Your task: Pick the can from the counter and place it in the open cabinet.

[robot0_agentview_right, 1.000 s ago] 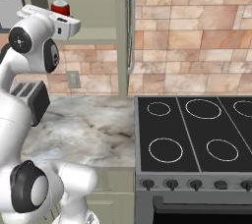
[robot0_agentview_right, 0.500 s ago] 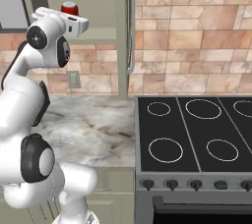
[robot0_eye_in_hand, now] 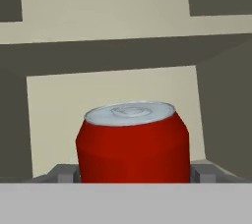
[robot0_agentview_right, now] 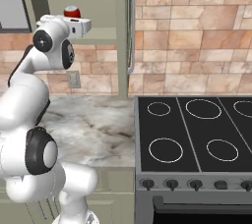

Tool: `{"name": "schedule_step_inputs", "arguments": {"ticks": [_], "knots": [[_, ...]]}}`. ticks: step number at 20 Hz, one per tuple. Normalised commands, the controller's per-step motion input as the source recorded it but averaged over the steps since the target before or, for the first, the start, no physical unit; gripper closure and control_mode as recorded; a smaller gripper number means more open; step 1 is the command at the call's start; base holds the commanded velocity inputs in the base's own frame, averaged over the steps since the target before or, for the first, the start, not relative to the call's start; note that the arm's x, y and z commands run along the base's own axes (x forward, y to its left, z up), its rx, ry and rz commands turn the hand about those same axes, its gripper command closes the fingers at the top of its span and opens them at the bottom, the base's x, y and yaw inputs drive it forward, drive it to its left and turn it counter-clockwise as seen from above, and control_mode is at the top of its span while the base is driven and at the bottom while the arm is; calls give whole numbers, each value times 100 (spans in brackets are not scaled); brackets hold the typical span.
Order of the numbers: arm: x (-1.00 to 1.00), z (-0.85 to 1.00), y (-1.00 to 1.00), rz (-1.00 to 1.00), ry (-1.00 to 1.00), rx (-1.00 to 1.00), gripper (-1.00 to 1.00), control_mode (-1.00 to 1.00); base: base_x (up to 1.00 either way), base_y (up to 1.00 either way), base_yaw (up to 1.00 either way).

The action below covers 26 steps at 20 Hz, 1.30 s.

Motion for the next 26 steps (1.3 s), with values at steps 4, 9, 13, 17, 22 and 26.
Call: {"name": "schedule_step_inputs", "arguments": {"ticks": [4,9,13,17,22,26], "knots": [[0,-2,0,0,2,-5,100,-100,0,0,0],[2,0,0,0,0,0,100,-100,0,0,0],[21,0,0,0,3,0,100,-100,0,0,0],[28,-3,4,0,9,0,100,-100,0,0,0],[33,-1,15,-1,15,0,100,-100,0,0,0],[38,-8,24,-2,14,0,100,-100,0,0,0]]}}
